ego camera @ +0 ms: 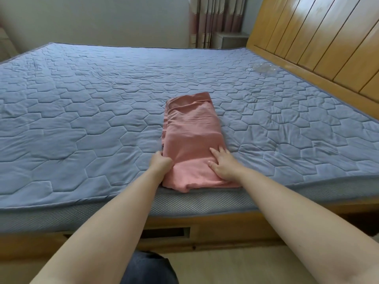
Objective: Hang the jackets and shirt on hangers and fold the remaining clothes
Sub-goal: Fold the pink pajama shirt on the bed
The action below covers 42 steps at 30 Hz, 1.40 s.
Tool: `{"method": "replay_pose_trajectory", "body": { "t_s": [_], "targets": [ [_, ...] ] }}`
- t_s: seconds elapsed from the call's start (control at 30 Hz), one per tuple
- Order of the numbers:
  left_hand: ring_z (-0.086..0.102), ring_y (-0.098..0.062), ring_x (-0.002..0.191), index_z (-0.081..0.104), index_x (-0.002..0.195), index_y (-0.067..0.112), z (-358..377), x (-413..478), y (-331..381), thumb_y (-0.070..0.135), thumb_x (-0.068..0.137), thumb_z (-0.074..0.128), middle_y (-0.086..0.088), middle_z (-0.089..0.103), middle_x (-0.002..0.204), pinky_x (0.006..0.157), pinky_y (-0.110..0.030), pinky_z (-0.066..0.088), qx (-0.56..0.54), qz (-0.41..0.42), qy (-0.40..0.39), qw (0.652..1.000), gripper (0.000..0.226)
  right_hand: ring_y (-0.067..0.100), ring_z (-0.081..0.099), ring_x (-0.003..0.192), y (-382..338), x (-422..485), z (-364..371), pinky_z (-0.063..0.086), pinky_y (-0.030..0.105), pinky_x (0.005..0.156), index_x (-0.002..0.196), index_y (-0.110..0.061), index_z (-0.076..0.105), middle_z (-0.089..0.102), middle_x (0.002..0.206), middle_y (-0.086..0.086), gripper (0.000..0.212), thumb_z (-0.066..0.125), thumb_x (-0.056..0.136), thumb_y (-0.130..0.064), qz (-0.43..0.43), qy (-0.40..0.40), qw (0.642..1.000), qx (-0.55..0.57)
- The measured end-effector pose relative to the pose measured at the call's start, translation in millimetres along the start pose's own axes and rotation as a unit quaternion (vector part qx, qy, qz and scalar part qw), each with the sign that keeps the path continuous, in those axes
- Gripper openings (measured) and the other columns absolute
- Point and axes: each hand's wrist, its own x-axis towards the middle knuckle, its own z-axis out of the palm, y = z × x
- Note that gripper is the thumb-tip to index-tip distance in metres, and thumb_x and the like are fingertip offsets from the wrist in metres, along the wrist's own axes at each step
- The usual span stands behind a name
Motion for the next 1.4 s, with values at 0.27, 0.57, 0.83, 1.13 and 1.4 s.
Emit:
{"method": "replay_pose_trajectory", "body": {
  "t_s": [0.27, 0.57, 0.83, 1.13, 1.4],
  "targets": [
    [0.048, -0.035, 0.121, 0.027, 0.147, 0.013, 1.8, 7.9, 21.7, 0.022, 0.084, 0.053, -0.016, 0.044, 0.135, 0.097, -0.041, 0.040, 0.290, 0.090, 0.071, 0.950, 0.069, 0.028, 0.004, 0.147, 0.7, 5.5, 0.1, 0.009, 0.045, 0.119, 0.151, -0.022, 0.018, 0.000, 0.160, 0.011, 0.065, 0.045, 0.096, -0.044, 0.015, 0.077, 0.996, 0.052],
    [0.047, -0.036, 0.124, 0.044, 0.135, 0.004, 5.7, 69.8, 44.2, 0.023, 0.096, 0.042, -0.021, 0.052, 0.134, 0.098, -0.036, 0.037, 0.217, 0.074, 0.063, 0.971, 0.044, 0.034, 0.003, 0.146, -14.5, 77.4, -27.3, 0.005, 0.035, 0.118, 0.152, -0.020, 0.015, -0.004, 0.159, 0.018, 0.063, 0.041, 0.099, -0.041, 0.031, 0.036, 0.994, 0.102],
    [0.050, -0.031, 0.123, 0.048, 0.128, 0.002, 24.3, 142.9, 66.0, 0.038, 0.090, 0.060, -0.017, 0.056, 0.130, 0.096, -0.032, 0.038, 0.103, 0.021, 0.068, 0.992, 0.054, 0.030, 0.027, 0.141, -17.0, 151.6, -37.8, 0.023, 0.035, 0.116, 0.152, -0.010, 0.000, 0.020, 0.156, 0.018, 0.091, 0.060, 0.089, -0.037, 0.092, 0.069, 0.972, 0.207],
    [0.058, -0.037, 0.101, 0.064, 0.100, -0.002, 34.3, 179.8, 37.6, 0.011, 0.091, 0.047, -0.024, 0.066, 0.106, 0.080, -0.034, 0.041, 0.013, -0.019, 0.206, 0.978, 0.023, 0.020, 0.062, 0.102, 19.7, 238.5, -33.3, 0.048, 0.036, 0.096, 0.118, -0.014, 0.063, 0.068, 0.113, 0.005, 0.088, 0.063, 0.058, -0.078, 0.242, 0.032, 0.802, 0.545],
    [0.052, -0.035, 0.115, 0.060, 0.113, -0.001, 23.1, 234.6, 82.2, 0.048, 0.096, 0.042, -0.021, 0.059, 0.122, 0.089, -0.033, 0.037, 0.040, -0.012, 0.159, 0.986, 0.055, 0.026, 0.049, 0.127, 3.3, 258.8, -54.3, 0.033, 0.029, 0.106, 0.133, -0.004, 0.054, 0.052, 0.137, 0.013, 0.081, 0.056, 0.080, -0.065, 0.222, 0.040, 0.886, 0.406]
  ]
}}
